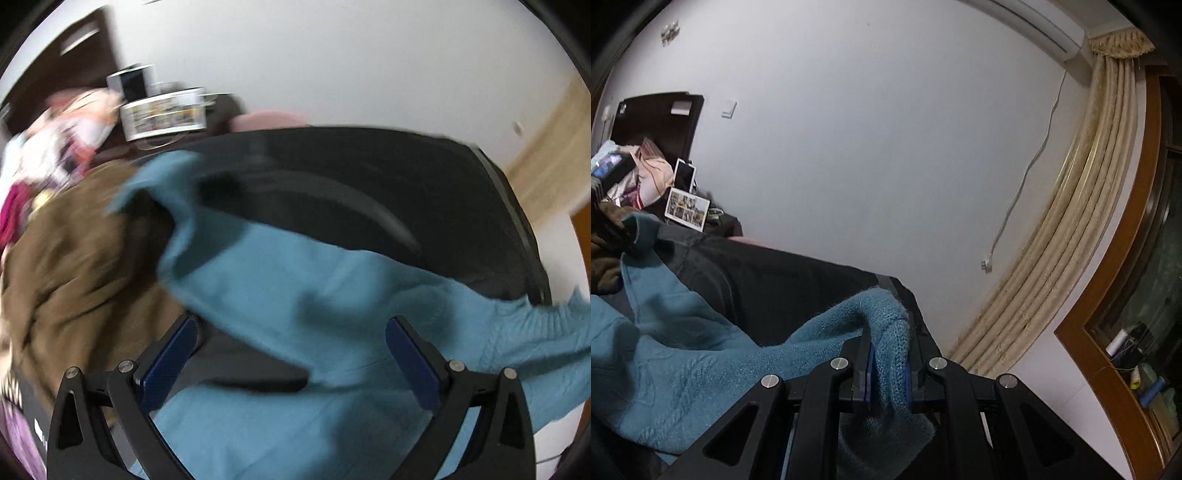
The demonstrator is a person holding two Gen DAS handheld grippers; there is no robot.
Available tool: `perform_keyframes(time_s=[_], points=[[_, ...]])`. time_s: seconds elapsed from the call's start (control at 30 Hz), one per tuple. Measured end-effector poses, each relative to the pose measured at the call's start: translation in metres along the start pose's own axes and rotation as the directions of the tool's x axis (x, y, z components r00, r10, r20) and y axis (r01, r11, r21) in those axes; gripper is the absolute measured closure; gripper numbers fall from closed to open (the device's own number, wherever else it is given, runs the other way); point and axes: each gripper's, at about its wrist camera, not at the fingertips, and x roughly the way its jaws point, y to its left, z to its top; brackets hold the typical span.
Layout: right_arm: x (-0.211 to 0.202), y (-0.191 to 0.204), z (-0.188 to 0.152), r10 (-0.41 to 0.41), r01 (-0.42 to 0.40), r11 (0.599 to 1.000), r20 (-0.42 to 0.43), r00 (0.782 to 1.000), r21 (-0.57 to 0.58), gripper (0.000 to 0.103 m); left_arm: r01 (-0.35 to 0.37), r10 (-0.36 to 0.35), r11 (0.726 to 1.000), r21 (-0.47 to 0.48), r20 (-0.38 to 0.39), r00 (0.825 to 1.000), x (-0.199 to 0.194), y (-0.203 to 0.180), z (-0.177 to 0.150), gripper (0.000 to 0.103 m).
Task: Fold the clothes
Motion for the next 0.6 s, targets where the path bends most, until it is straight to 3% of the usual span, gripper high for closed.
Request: perform_keyframes(time_s=[0.17, 0.33, 0.5, 0.6], points=[[0.009, 0.004, -0.004, -0.011, 0.012, 1.000, -0.056, 0.998, 0.020, 0.091, 0.077, -0.069, 0.989, 0.127, -0.062, 0.996, 0.044, -0.043, 0.008, 0.000], [0.012, 0.010, -0.008, -0.037, 0.038, 0.999, -0.094, 0.995, 0.013, 0.091, 0.185, -0.159, 0.961, 0.205, -0.136, 0.978, 0.075, -0.083, 0.007, 0.000], [0.015, 0.015, -0.013, -0.062, 0.063, 0.998, -0.129, 0.990, 0.006, 0.091, 0.239, -0.191, 0.942, 0.235, -0.206, 0.960, 0.098, -0.109, 0.003, 0.000], [0.014, 0.017, -0.016, -0.070, 0.071, 0.997, -0.142, 0.987, 0.004, 0.091, 0.213, -0.165, 0.945, 0.248, -0.202, 0.965, 0.107, -0.115, 0.003, 0.000]])
